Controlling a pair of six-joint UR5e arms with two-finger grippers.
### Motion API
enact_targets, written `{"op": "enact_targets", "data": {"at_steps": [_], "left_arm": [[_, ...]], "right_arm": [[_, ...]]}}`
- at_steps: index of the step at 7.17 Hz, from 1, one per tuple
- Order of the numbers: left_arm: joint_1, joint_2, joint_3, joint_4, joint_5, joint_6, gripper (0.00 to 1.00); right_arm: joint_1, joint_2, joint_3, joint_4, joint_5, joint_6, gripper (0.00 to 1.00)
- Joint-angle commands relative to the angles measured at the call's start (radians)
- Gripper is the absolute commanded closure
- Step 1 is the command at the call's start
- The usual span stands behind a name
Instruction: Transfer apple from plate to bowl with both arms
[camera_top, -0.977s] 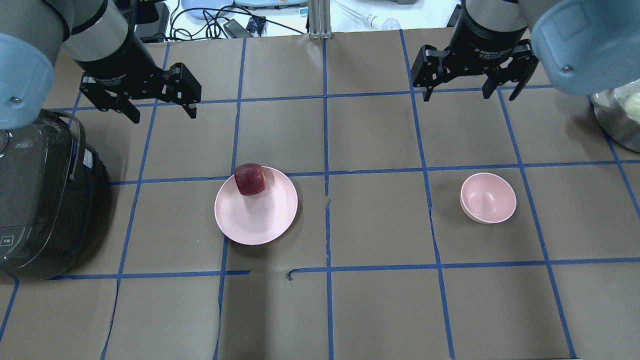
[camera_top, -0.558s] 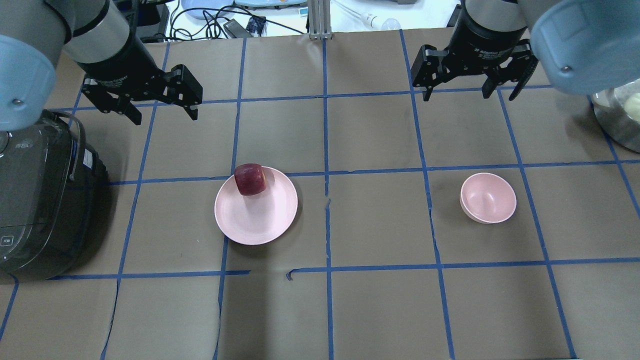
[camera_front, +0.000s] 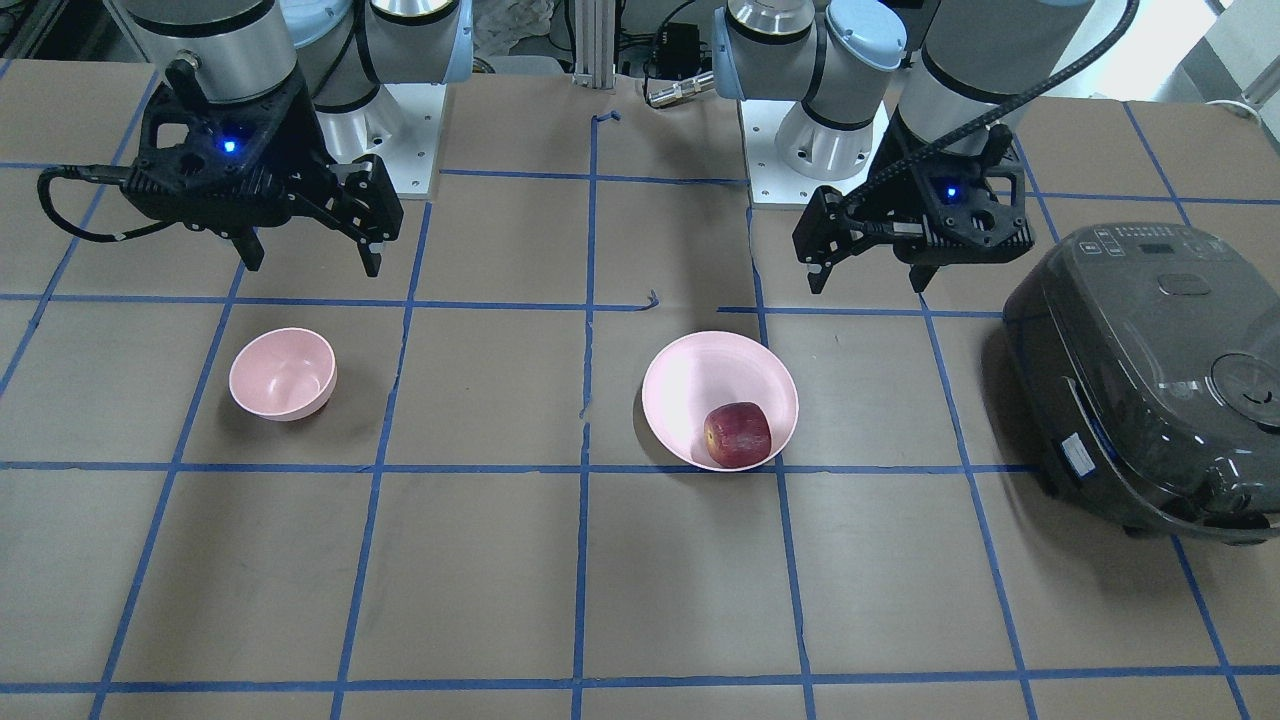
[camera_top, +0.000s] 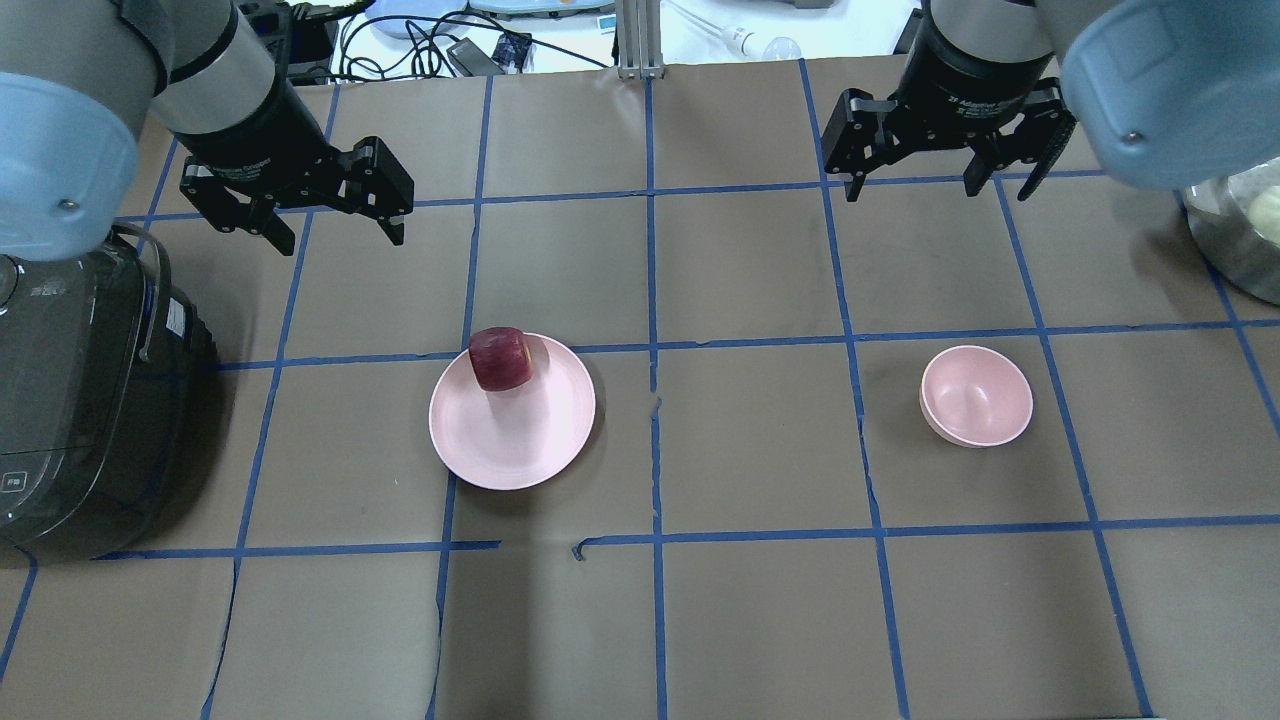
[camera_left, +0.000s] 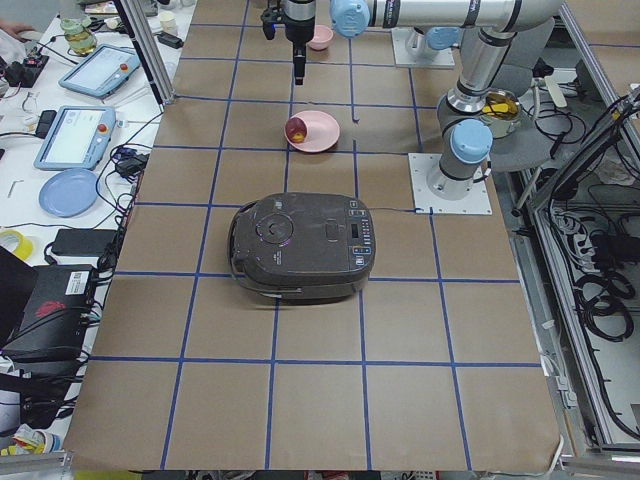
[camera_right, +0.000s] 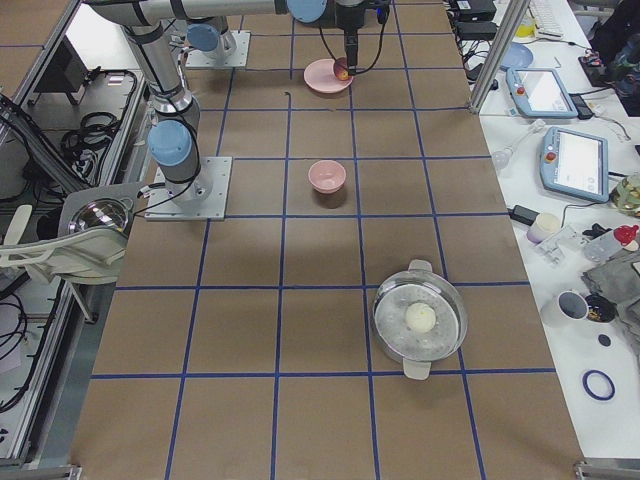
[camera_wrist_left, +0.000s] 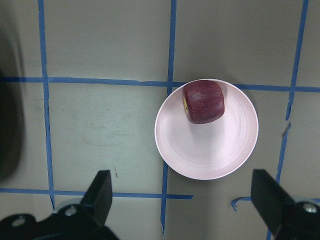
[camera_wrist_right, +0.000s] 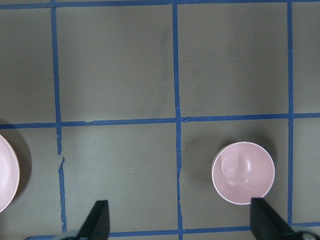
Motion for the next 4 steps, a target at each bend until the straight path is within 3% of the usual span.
{"op": "enact_targets", "data": {"at_steps": [1,4], "left_arm": [[-0.006,-0.010,-0.013,0.029,0.002,0.007,0.00],[-0.009,0.002,-0.014,0.027,0.008,0.007,0.00]], "right_arm": [[0.000,0.000,0.000,0.000,0.000,0.000,0.00],[0.000,0.000,0.000,0.000,0.000,0.000,0.00]]}}
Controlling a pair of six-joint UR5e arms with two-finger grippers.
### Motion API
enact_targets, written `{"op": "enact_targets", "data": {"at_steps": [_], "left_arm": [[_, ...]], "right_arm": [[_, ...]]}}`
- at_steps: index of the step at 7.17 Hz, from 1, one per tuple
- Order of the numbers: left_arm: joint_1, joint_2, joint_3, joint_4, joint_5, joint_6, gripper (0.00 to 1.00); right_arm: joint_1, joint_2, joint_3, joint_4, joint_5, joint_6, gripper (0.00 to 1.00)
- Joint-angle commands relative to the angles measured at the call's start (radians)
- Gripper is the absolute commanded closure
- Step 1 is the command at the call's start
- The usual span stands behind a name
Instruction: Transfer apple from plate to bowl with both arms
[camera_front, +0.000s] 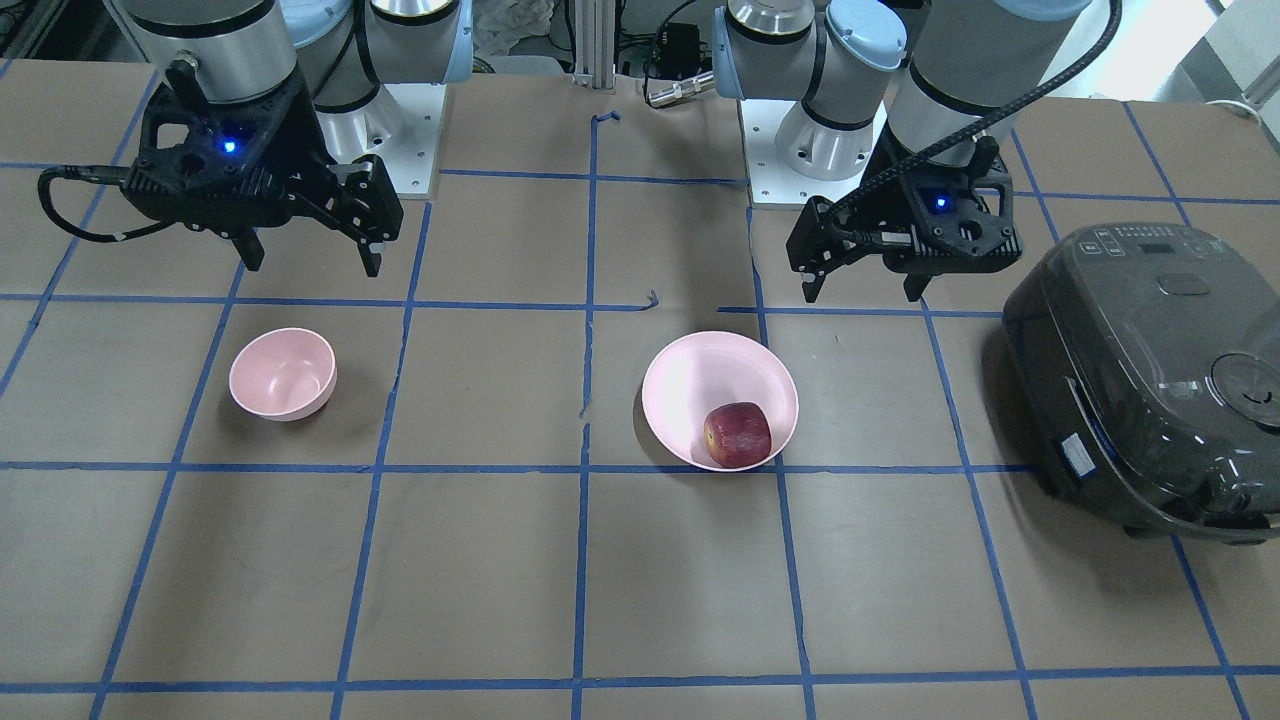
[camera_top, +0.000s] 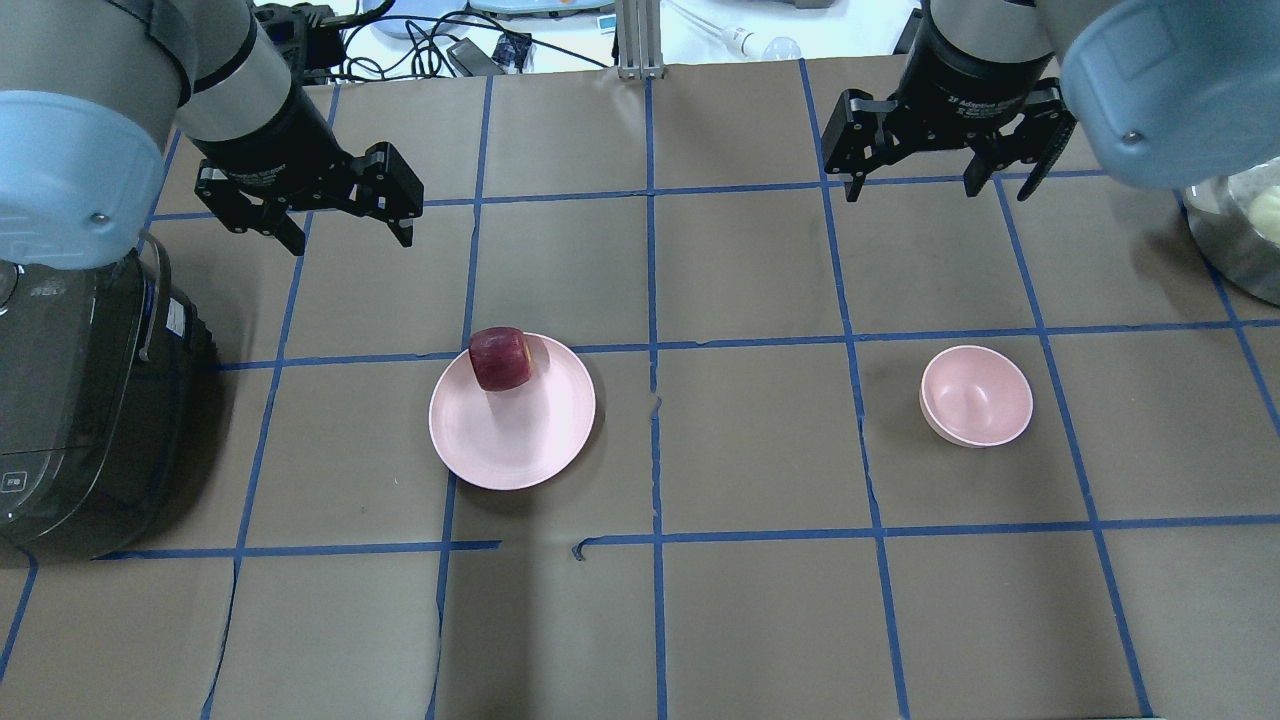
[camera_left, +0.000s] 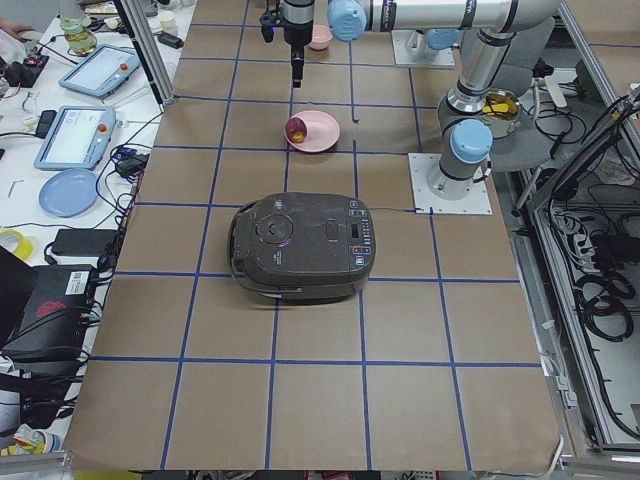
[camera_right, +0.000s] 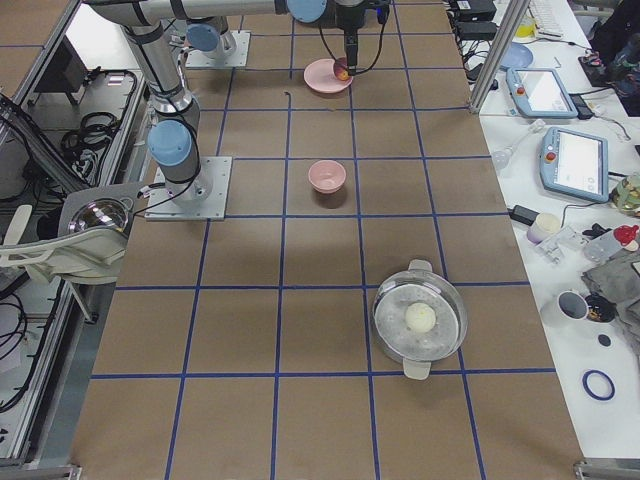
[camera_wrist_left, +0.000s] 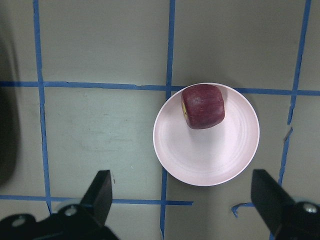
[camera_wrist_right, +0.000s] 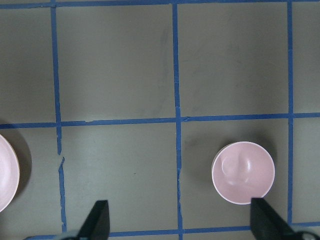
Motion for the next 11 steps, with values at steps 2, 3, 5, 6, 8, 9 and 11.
{"op": "enact_targets", "data": {"at_steps": [2,3,5,6,8,9,11], "left_arm": [[-0.007,-0.035,-0.046,0.045,-0.008,-0.024,0.00],[-0.025,-0.056,-0.084,0.100,-0.010,-0.059,0.00],[-0.097,-0.157,-0.172,0.308,-0.031,-0.198,0.00],[-0.103,-0.208,-0.231,0.418,-0.036,-0.223,0.00],[-0.103,-0.280,-0.296,0.510,-0.036,-0.236,0.00],[-0.105,-0.302,-0.298,0.514,-0.037,-0.263,0.00],[-0.117,-0.352,-0.307,0.530,-0.027,-0.283,0.05]], "right_arm": [[0.000,0.000,0.000,0.000,0.000,0.000,0.00],[0.001,0.000,0.000,0.002,0.000,0.000,0.00],[0.001,0.000,0.002,0.002,0.000,0.000,0.00],[0.001,0.000,0.003,0.005,0.000,0.000,0.00],[-0.026,0.021,0.018,0.010,-0.001,-0.031,0.00],[-0.078,0.026,0.050,-0.002,-0.003,-0.157,0.00],[-0.259,0.026,0.168,-0.042,0.002,-0.343,0.00]]}}
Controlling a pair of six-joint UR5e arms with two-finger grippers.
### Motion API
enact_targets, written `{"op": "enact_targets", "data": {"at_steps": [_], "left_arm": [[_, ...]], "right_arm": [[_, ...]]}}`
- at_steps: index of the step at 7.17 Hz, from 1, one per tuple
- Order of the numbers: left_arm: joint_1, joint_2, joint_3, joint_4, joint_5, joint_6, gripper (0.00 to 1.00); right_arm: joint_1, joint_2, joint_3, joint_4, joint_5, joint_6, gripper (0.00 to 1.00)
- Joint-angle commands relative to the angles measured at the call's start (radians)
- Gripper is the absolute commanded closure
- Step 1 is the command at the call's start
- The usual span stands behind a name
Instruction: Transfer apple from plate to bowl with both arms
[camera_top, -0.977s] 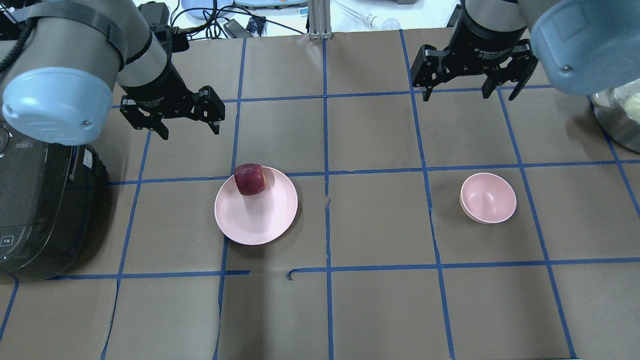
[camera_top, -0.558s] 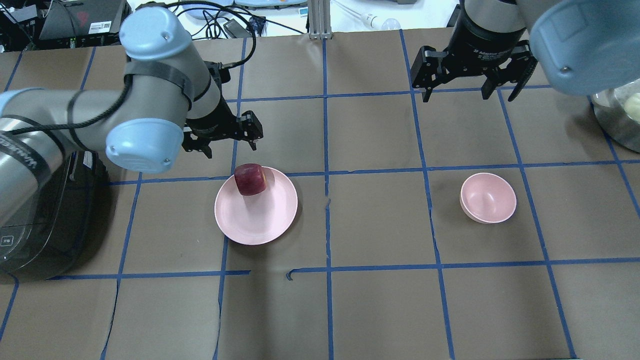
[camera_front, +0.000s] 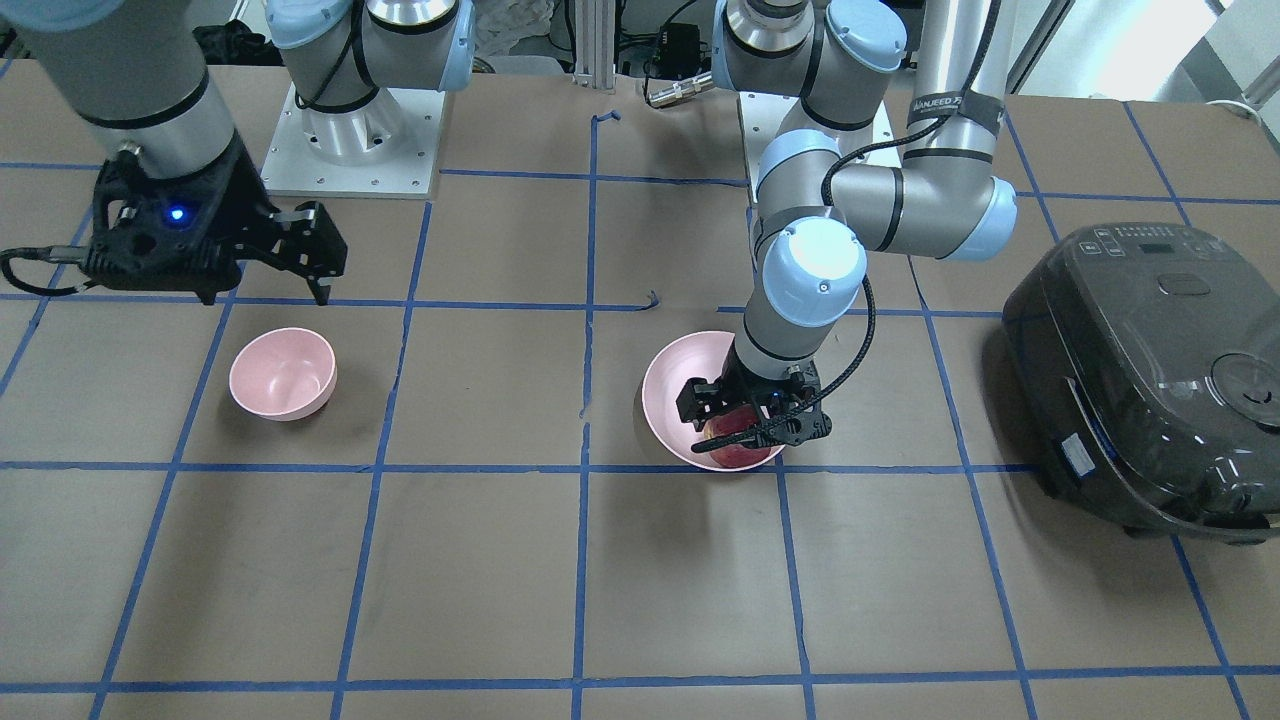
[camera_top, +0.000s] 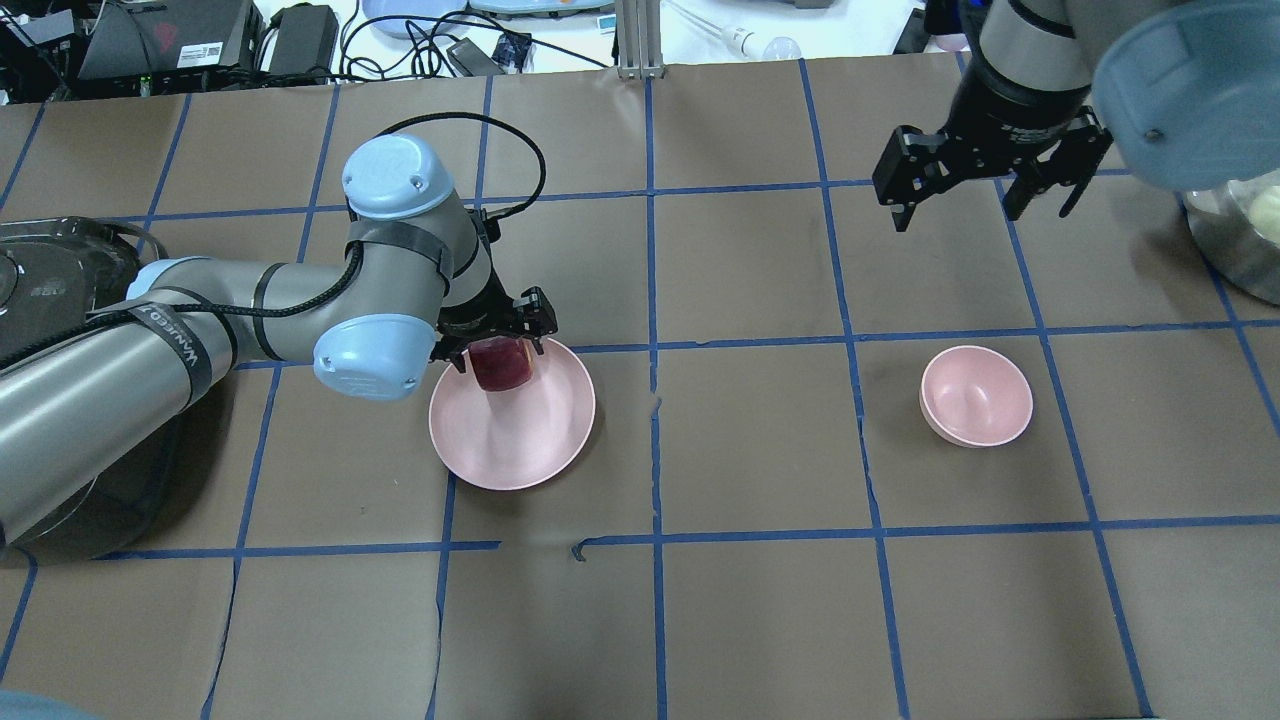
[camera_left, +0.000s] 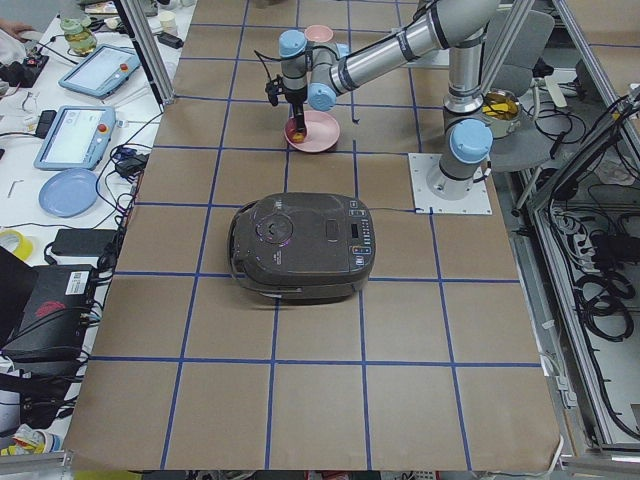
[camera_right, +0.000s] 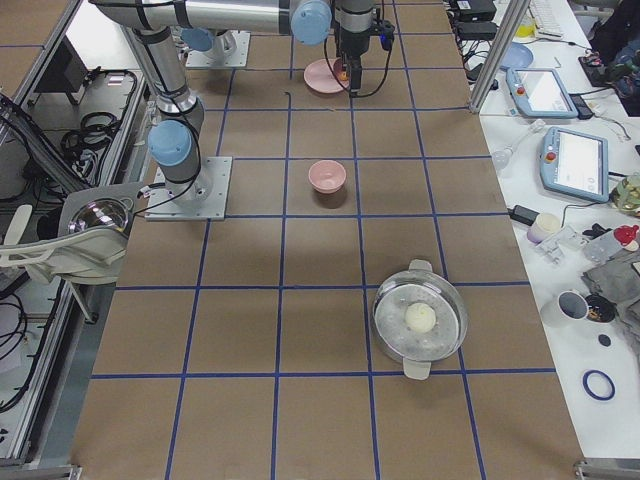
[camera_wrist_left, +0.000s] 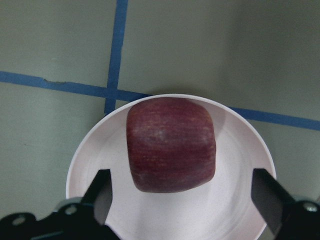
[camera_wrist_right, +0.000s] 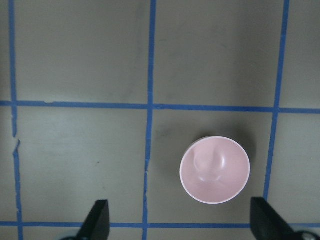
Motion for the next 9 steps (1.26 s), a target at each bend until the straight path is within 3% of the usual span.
{"op": "enact_targets", "data": {"at_steps": [1,2,3,4,5,6,7,8,9], "left_arm": [[-0.005,-0.049,-0.015,0.034,0.011,-0.017,0.21],[-0.005,-0.051,-0.015,0.044,0.007,-0.020,0.66],[-0.004,-0.051,-0.013,0.044,0.010,-0.014,0.86],[-0.005,-0.030,-0.009,0.048,0.020,-0.005,0.93],[-0.018,0.004,0.017,0.045,0.040,-0.002,0.93],[-0.044,0.031,0.036,0.035,0.099,0.003,0.93],[-0.073,0.058,0.051,0.030,0.100,0.001,0.94],[-0.087,0.073,0.057,0.013,0.088,0.001,0.93],[-0.091,0.099,0.057,-0.011,0.045,-0.008,0.94]], "right_arm": [[-0.190,0.006,0.177,-0.163,0.006,-0.241,0.00],[-0.278,0.020,0.294,-0.320,0.015,-0.337,0.00],[-0.323,0.040,0.391,-0.433,0.017,-0.360,0.00],[-0.325,0.043,0.434,-0.464,0.020,-0.352,0.00],[-0.325,0.060,0.439,-0.463,0.023,-0.350,0.00],[-0.323,0.101,0.461,-0.480,0.044,-0.347,0.05],[-0.325,0.130,0.499,-0.548,0.072,-0.347,0.14],[-0.325,0.135,0.532,-0.631,0.064,-0.362,0.49],[-0.325,0.135,0.539,-0.638,0.055,-0.364,0.90]]}}
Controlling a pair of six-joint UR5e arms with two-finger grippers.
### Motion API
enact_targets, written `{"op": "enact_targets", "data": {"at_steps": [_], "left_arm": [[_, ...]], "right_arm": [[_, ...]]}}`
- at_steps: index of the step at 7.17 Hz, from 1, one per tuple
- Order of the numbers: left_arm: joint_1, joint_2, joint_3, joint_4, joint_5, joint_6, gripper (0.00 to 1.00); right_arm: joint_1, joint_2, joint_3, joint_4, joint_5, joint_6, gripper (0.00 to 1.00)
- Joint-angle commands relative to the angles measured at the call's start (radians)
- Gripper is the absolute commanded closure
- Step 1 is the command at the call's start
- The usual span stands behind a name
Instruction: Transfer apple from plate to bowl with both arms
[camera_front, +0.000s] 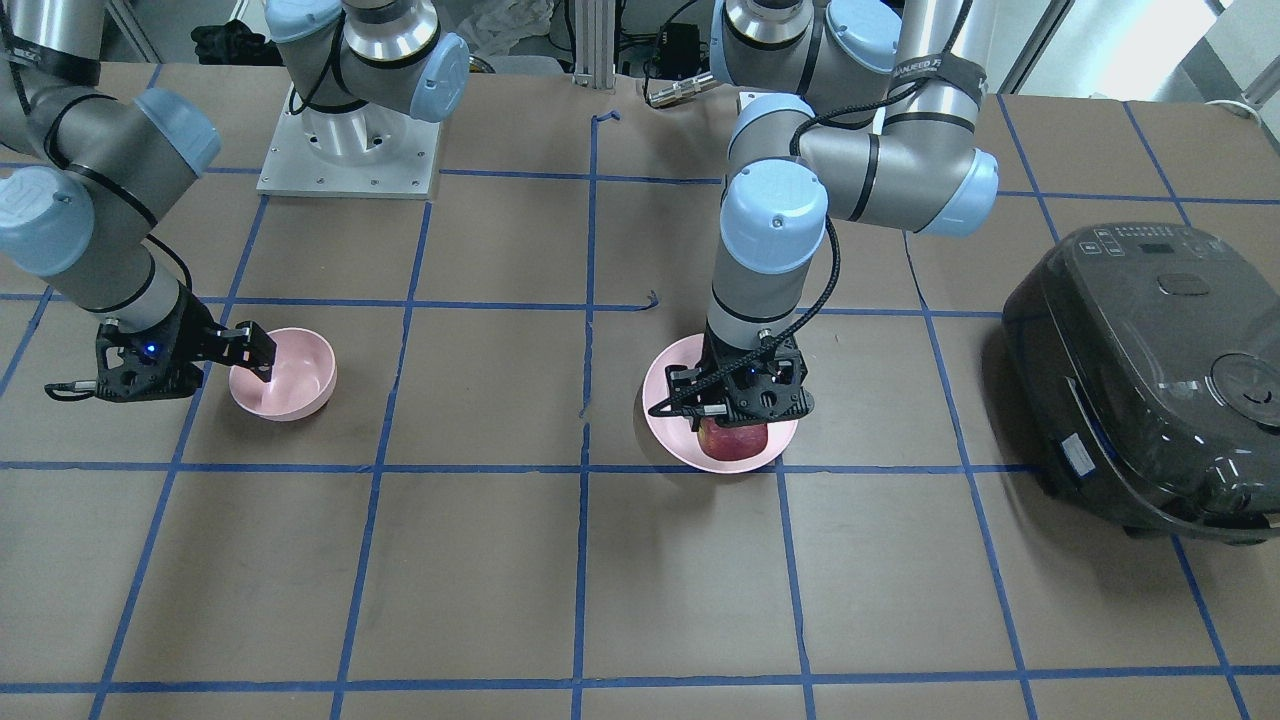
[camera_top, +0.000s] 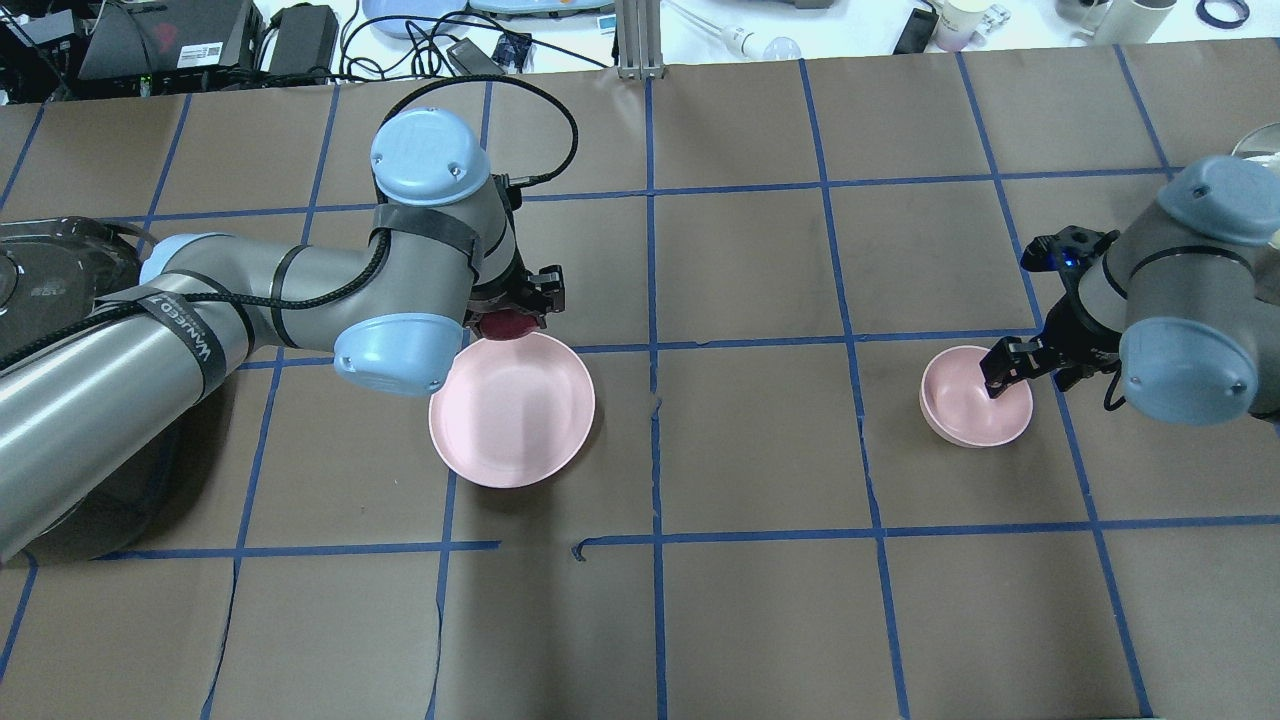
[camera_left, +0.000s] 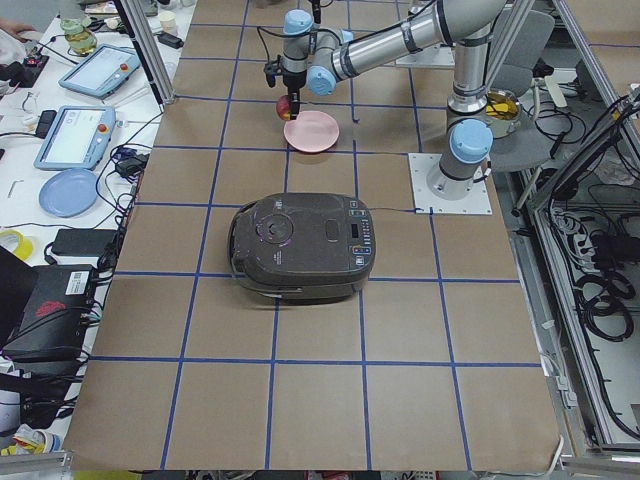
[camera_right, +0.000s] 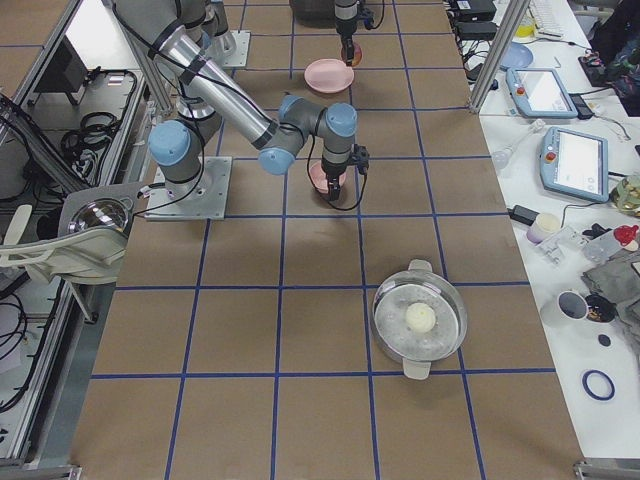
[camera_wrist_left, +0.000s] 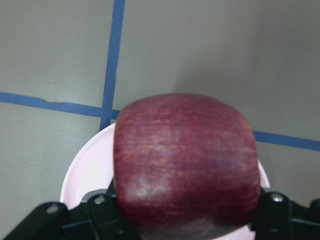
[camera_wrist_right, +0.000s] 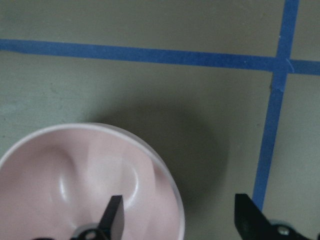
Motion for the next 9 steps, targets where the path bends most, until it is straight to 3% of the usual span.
{"op": "enact_targets", "data": {"at_steps": [1,5,6,8,9], "left_arm": [[-0.014,0.047,0.005,-0.040,-0.079,-0.013,1.00],[-0.048,0.075,0.003,-0.049,-0.120,-0.033,1.00],[-0.048,0.075,0.003,-0.048,-0.121,-0.033,1.00],[-0.057,0.073,0.002,-0.052,-0.123,-0.035,1.00],[-0.057,0.078,0.003,-0.057,-0.123,-0.038,1.00]], "right_arm": [[0.000,0.007,0.019,-0.040,-0.007,-0.006,1.00],[0.041,-0.009,0.016,-0.038,0.011,0.014,1.00],[0.147,-0.009,0.012,-0.041,0.013,0.082,1.00],[0.388,0.007,-0.075,-0.026,0.012,0.451,1.00],[0.459,0.016,-0.088,-0.028,0.010,0.547,1.00]]}}
